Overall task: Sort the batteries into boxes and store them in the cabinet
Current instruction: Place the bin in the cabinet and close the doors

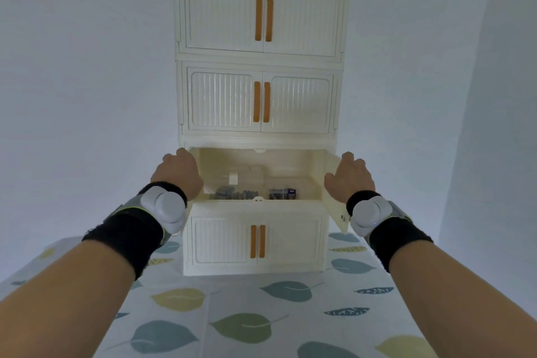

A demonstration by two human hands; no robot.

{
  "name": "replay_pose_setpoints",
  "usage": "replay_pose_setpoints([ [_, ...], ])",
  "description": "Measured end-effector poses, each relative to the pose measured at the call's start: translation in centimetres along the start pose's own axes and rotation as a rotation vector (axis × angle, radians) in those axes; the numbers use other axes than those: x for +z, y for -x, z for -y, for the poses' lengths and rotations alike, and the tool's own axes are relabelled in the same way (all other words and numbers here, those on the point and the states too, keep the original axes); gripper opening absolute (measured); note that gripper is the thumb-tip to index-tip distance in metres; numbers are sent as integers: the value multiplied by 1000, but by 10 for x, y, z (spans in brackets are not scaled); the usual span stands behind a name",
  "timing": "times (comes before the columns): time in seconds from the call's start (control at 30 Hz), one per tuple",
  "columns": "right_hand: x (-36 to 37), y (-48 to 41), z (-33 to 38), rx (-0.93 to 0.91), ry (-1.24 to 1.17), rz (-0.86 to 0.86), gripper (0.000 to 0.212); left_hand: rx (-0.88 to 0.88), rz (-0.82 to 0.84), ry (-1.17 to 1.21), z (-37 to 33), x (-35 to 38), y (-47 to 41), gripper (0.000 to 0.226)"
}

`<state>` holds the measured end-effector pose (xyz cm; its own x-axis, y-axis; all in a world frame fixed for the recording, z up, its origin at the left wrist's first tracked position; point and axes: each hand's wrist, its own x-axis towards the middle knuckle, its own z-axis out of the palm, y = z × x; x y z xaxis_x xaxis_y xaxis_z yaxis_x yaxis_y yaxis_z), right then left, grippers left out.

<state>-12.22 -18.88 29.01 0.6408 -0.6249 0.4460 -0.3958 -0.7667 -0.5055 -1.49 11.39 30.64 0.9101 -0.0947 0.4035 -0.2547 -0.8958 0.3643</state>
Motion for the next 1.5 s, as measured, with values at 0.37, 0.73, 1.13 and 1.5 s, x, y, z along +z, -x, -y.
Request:
replay_pose_setpoints([
  [0.37,75,-28,46,-134,-337,124,64,93,126,489,-43,56,-44,106],
  [0.73,132,-75,75,-110,-441,213,59,124,286,614,-80,118,-102,30],
  [1.13,129,-116,94,-22,-377,425,73,21,473,444,-103,108,-144,40],
  [1.5,134,-133,95,-8,-321,510,63,-23,511,381,-108,109,-159,34],
])
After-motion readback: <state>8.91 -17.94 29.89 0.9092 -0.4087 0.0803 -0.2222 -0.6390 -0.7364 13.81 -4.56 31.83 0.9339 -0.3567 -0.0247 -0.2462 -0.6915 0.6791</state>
